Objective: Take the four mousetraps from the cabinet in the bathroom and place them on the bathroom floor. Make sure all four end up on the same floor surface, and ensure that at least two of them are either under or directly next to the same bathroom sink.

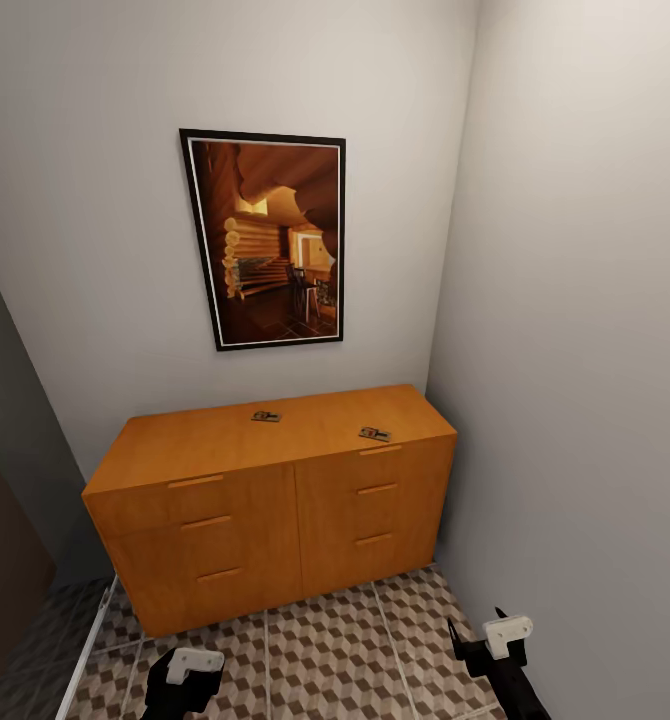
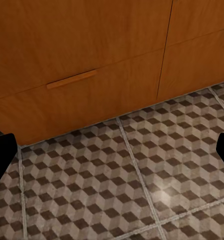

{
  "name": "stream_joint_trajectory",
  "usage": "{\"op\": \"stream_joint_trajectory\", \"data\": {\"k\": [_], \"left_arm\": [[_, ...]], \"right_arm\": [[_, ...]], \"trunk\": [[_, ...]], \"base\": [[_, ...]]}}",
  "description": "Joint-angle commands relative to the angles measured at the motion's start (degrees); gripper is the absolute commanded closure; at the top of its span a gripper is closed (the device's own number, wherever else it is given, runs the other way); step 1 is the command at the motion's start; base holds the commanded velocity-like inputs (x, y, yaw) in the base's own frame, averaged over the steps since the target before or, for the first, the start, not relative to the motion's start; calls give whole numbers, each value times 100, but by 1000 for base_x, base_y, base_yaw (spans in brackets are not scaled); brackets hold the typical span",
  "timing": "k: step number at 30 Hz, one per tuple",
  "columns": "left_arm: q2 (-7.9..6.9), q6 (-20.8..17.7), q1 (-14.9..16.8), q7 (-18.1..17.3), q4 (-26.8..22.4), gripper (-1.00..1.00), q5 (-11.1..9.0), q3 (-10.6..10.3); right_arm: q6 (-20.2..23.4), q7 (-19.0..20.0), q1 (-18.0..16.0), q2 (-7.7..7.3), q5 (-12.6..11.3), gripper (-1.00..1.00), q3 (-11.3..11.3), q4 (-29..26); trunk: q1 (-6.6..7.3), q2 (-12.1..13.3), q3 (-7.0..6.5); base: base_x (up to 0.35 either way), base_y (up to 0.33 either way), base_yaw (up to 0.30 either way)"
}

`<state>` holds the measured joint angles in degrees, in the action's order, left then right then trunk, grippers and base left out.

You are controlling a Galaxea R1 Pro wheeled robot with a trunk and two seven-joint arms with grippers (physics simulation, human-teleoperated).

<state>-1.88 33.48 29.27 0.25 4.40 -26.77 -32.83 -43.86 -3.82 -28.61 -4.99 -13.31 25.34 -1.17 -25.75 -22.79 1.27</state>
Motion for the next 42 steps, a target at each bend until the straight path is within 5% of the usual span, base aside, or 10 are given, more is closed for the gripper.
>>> {"op": "stream_joint_trajectory", "data": {"k": [1, 35, 42], "left_arm": [[2, 27, 8, 2, 17, -100, -30, -48], [-12, 18, 8, 9, 17, -100, -30, -45], [-7, -277, 8, 10, 18, -100, -30, -48]], "right_arm": [[-8, -40, -4, -1, -13, -100, 50, -1], [5, -135, -4, -19, -2, -100, 31, -152], [815, -607, -4, -44, 3, -100, 32, -993]], "trunk": [[-4, -13, 13], [-4, -13, 13], [-4, -13, 13]], "base": [[0, 0, 0], [0, 0, 0], [0, 0, 0]]}}
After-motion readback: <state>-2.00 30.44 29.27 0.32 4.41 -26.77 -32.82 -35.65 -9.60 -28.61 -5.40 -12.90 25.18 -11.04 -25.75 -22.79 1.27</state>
